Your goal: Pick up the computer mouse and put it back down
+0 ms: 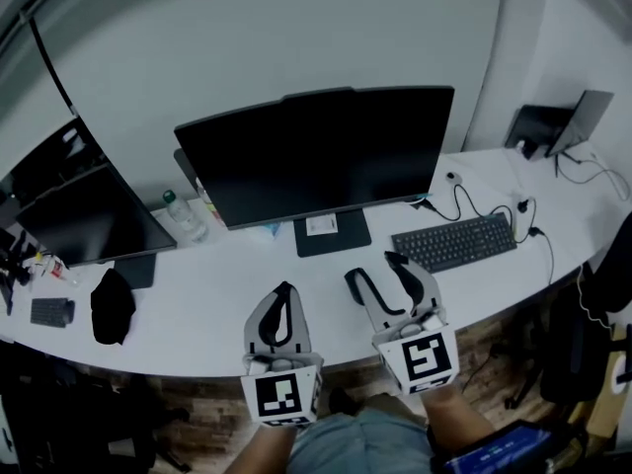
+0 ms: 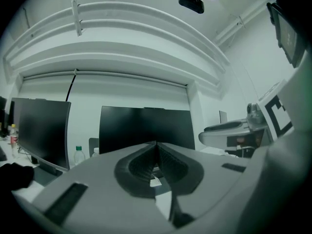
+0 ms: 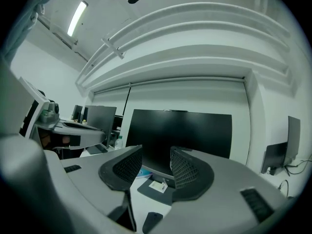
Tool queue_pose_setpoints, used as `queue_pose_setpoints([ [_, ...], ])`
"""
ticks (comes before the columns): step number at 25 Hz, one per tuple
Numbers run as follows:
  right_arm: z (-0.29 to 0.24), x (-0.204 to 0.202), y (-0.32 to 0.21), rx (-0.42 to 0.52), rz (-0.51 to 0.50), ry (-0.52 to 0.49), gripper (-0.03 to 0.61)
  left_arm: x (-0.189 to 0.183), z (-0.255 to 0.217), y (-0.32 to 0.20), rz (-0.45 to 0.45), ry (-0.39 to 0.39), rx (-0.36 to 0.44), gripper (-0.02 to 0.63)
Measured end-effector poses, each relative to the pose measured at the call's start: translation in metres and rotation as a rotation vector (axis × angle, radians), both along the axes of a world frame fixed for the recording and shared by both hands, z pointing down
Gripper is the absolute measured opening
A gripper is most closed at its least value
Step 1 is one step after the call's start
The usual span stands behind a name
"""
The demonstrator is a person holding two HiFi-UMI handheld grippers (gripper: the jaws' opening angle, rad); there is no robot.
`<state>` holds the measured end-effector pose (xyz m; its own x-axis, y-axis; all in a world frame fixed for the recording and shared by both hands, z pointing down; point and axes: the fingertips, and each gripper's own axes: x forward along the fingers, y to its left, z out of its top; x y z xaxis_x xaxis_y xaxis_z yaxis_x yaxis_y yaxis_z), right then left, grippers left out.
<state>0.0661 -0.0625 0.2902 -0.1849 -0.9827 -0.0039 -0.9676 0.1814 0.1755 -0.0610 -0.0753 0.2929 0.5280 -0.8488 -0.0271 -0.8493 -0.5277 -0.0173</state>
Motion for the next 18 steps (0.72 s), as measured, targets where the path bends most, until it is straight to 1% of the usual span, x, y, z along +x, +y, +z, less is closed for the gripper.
queue_pose_setpoints([
  [4,0.001,0.005,-0.013,0.0,0.011,-0.01,0.198,0.0,-0.004,-0.011,-0.003,-0.013,0.012,0.008],
  [7,0.009,0.01,-0.024,-0.026,0.012,-0.012,0.204,0.0,-0.001,-0.022,-0.016,-0.018,-0.004,0.008],
  [13,0.034,0.023,-0.049,-0.115,-0.007,-0.018,0.213,0.017,0.014,-0.043,-0.022,-0.04,-0.058,0.008],
  [18,0.073,0.033,-0.064,-0.213,-0.022,-0.019,0.233,0.029,0.038,-0.054,-0.033,-0.054,-0.127,0.008],
])
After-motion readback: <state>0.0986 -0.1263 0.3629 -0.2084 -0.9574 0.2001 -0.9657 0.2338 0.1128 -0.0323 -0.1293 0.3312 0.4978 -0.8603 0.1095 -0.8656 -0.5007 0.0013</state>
